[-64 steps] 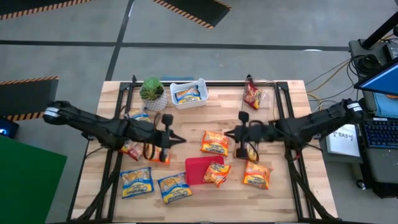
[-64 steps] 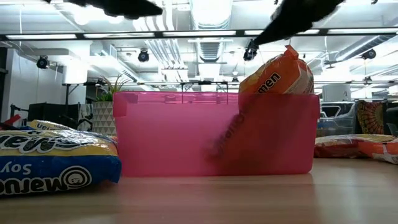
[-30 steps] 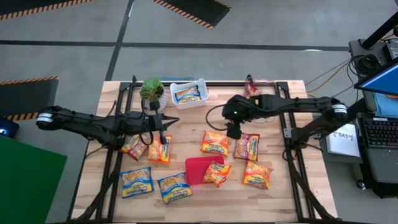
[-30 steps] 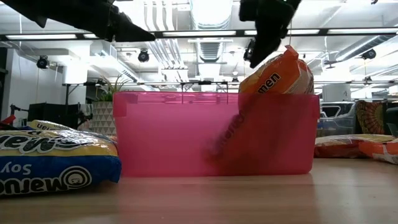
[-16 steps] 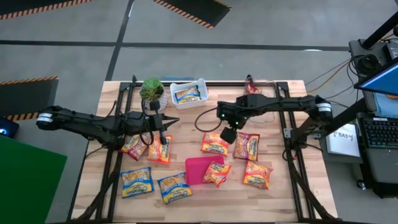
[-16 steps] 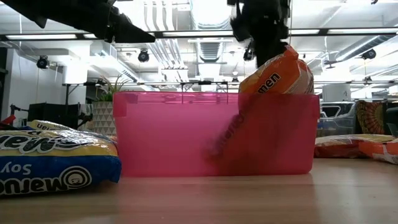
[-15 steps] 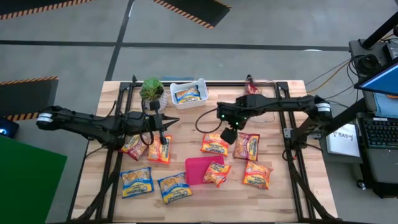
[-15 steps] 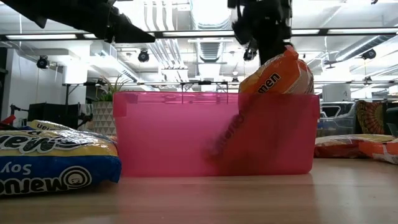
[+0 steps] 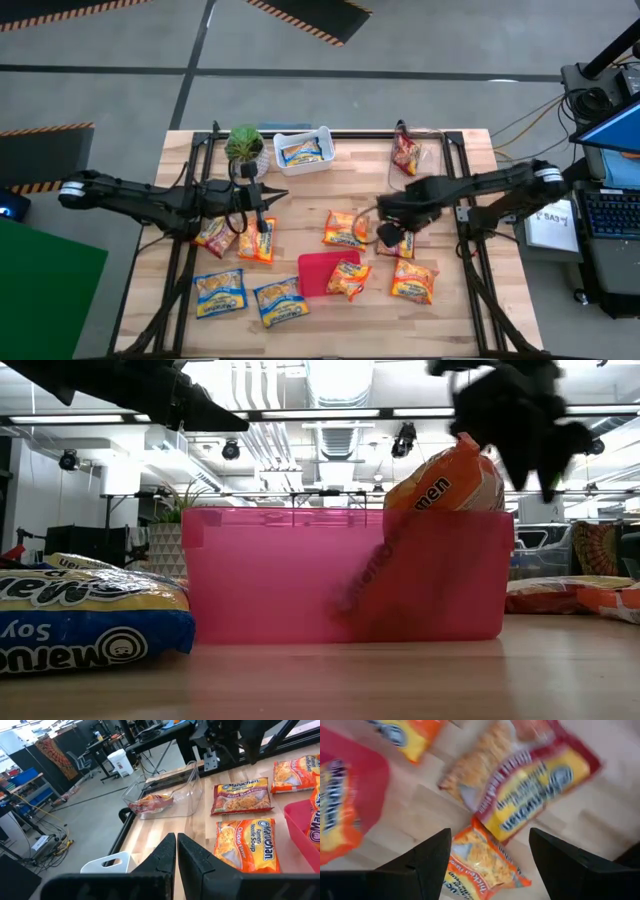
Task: Sort Maruchan noodles
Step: Put the red noodle pack into the transparent bin
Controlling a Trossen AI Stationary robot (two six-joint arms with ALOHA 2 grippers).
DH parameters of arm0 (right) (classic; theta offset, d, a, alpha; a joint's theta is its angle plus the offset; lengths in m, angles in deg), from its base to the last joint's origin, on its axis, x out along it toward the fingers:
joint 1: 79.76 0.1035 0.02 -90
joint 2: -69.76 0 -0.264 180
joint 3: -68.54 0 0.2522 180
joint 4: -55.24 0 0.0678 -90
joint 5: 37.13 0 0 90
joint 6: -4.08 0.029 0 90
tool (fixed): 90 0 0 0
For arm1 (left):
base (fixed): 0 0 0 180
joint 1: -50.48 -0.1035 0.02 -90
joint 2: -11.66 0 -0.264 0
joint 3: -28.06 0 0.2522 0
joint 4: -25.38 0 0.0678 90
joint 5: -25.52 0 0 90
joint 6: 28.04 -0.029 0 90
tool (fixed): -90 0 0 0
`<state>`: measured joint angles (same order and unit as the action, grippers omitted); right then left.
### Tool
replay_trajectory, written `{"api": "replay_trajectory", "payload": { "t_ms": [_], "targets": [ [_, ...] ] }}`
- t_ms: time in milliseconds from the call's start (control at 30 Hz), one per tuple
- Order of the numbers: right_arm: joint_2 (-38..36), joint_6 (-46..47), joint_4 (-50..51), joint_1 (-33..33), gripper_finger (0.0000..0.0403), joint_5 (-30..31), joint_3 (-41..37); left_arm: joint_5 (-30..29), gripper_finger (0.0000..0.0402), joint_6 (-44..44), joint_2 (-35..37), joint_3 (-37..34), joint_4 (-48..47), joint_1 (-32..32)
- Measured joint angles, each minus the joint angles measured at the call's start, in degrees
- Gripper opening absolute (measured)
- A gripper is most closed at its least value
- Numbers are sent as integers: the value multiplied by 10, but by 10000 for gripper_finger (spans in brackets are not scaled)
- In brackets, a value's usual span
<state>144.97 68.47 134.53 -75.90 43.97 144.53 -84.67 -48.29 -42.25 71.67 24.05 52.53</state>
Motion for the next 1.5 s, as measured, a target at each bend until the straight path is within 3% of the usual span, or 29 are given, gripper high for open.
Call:
{"api": "replay_trajectory", "payload": {
  "t_ms": [200,533,1100,1500],
  "targets": [
    [-97,126,-94,35,259,20,-151,0,0,0,-1,0,-1,0],
    [-173,188,-258,36,260,86,-322,0,0,-2,-1,0,-1,0],
    [-160,167,-350,36,244,167,-348,0,0,-2,-1,0,1,0],
    [-79,140,-430,36,225,182,-348,1,0,-27,-4,0,16,0]
  ]
}}
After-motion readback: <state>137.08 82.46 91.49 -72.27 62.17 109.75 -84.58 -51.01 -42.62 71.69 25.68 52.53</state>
